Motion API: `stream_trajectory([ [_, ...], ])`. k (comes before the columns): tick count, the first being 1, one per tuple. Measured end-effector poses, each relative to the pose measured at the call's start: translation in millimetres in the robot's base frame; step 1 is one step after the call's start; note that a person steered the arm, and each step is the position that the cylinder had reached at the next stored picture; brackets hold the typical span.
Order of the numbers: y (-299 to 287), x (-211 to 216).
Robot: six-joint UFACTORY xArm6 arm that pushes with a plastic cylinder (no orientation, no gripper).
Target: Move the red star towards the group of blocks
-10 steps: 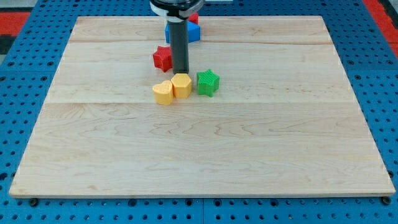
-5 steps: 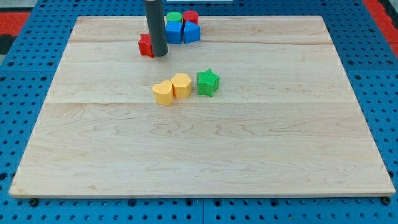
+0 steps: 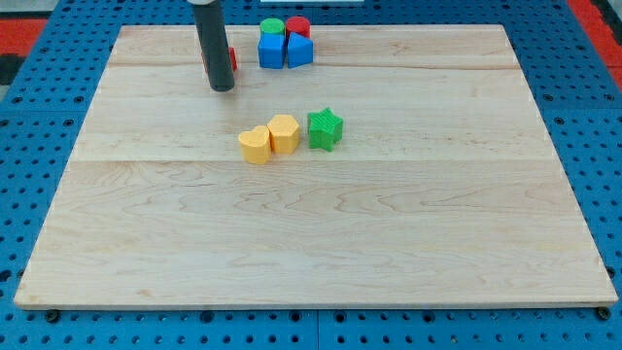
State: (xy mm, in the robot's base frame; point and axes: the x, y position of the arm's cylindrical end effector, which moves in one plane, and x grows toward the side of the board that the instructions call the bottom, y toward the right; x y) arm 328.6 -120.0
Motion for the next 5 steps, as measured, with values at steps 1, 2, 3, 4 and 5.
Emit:
stream_trajectory([
  [1, -17, 5],
  [2, -20, -11],
  [3, -20, -17],
  [4, -23, -17],
  [5, -24, -17],
])
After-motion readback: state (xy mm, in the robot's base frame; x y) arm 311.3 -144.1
